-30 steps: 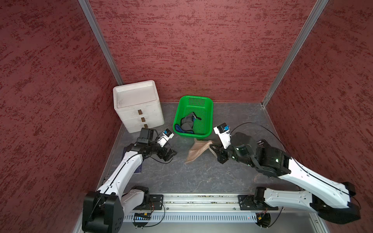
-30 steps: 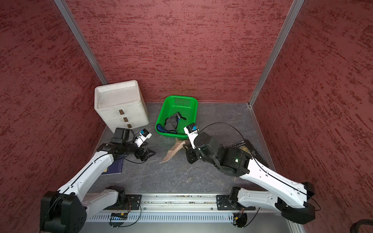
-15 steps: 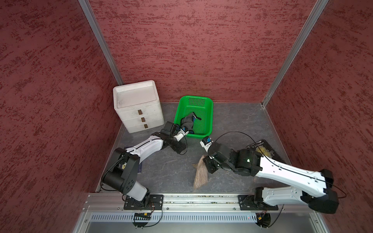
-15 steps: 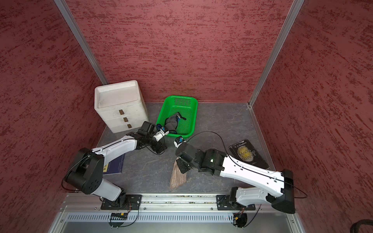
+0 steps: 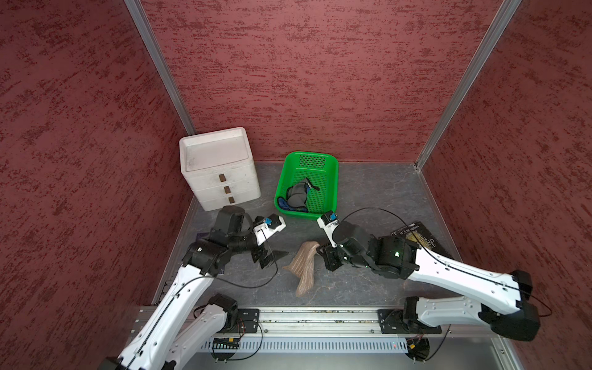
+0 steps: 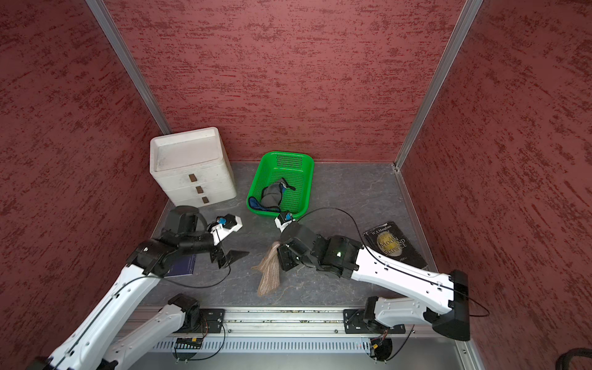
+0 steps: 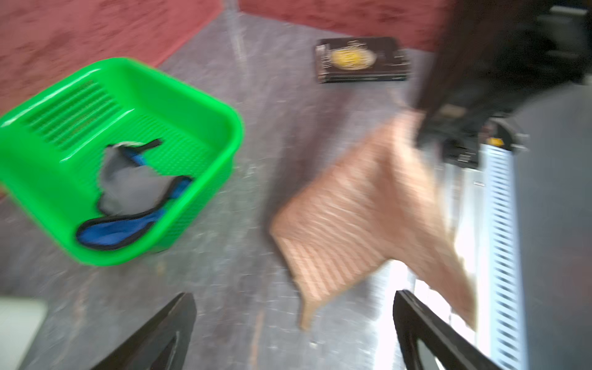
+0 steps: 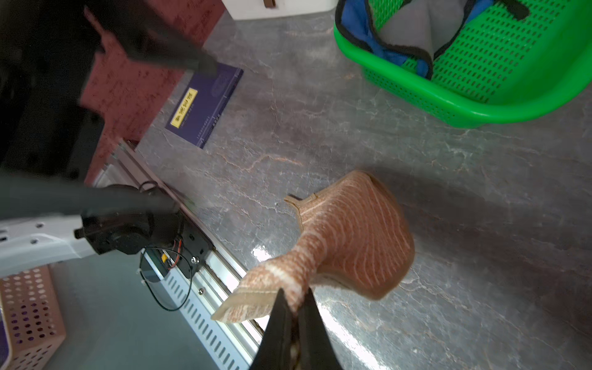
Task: Fold the square dishcloth
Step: Flatten out the cleaning item at the center of the board.
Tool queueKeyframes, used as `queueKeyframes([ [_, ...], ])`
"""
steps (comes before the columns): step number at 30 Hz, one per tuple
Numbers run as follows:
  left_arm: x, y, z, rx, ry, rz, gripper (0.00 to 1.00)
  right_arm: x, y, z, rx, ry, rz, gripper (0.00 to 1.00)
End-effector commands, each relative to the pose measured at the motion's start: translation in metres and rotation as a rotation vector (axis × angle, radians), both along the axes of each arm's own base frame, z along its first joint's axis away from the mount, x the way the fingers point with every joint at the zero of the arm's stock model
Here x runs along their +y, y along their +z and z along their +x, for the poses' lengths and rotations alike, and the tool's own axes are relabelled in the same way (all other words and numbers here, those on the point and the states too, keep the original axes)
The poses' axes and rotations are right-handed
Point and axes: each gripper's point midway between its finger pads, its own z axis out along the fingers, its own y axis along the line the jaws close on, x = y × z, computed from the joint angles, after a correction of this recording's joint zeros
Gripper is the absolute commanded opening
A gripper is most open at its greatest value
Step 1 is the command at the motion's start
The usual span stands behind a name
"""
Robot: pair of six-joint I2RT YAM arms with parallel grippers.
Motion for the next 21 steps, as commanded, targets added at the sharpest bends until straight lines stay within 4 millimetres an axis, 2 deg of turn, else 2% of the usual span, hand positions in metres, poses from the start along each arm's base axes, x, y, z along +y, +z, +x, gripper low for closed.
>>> queueKeyframes([
  [1, -0.009, -0.020, -0.063, 0.231, -0.178, -0.039, 1.00, 0.009, 0.012, 0.022, -0.020, -0.093, 0.094, 0.00],
  [6, -0.022, -0.047, -0.071, 0.289, -0.238, 0.028, 0.98, 0.016, 0.018, 0.034, -0.021, -0.146, 0.153, 0.00],
  [9, -0.033, -0.059, -0.068, 0.336, -0.246, 0.066, 0.89, 0.014, 0.017, 0.035, -0.022, -0.163, 0.161, 0.00],
  [13, -0.047, -0.073, -0.048, 0.322, -0.196, 0.101, 0.70, 0.009, 0.009, 0.033, -0.013, -0.169, 0.149, 0.00],
  [17, -0.048, -0.084, -0.020, 0.230, -0.119, 0.142, 0.47, -0.002, -0.004, 0.026, 0.007, -0.169, 0.128, 0.00],
  [19, -0.045, -0.091, -0.006, 0.174, -0.074, 0.168, 0.28, -0.007, -0.013, 0.021, 0.025, -0.162, 0.109, 0.00],
  [21, -0.042, -0.099, 0.003, 0.134, -0.051, 0.203, 0.13, -0.013, -0.026, 0.015, 0.054, -0.153, 0.079, 0.00],
])
